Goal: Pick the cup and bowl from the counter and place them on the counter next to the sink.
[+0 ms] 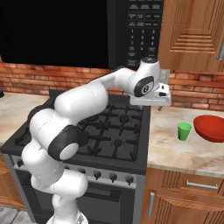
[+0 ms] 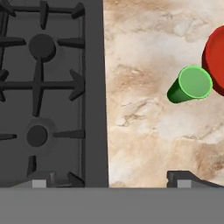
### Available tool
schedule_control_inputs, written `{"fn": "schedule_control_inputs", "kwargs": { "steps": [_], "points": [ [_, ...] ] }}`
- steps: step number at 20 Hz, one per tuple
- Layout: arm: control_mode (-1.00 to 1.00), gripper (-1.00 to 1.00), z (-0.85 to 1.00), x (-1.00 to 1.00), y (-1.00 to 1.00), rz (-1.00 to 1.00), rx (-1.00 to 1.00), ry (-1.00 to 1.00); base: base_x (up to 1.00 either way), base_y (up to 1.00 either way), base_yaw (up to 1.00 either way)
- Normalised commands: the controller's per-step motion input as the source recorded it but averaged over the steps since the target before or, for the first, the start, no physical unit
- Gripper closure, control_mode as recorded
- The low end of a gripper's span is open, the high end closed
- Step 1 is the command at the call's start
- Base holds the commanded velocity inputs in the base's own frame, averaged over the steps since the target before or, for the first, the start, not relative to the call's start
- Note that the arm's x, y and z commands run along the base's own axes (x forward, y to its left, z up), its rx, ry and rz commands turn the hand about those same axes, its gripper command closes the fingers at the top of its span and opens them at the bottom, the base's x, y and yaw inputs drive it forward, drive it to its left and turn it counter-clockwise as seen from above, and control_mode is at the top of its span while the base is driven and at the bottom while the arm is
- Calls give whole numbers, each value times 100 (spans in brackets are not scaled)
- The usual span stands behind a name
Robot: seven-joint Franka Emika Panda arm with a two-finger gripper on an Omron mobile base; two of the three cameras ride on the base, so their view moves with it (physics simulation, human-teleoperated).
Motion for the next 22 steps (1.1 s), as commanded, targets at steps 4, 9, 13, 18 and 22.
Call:
{"fn": "schedule_control_inputs", "kwargs": {
  "steps": [4, 9, 13, 18, 22],
  "points": [
    [-100, -100, -3, 0, -19, -15, 0, -1, 0, 0, 0],
    [-100, -100, -31, 10, -36, -7, 0, -2, 0, 0, 0],
    [-100, -100, -32, 15, -42, -2, 0, -1, 0, 0, 0],
    [-100, -100, -13, 24, -33, 0, 1, -2, 0, 0, 0],
    [-100, -100, -7, 47, -45, 0, 0, 0, 0, 0, 0]
  ]
}}
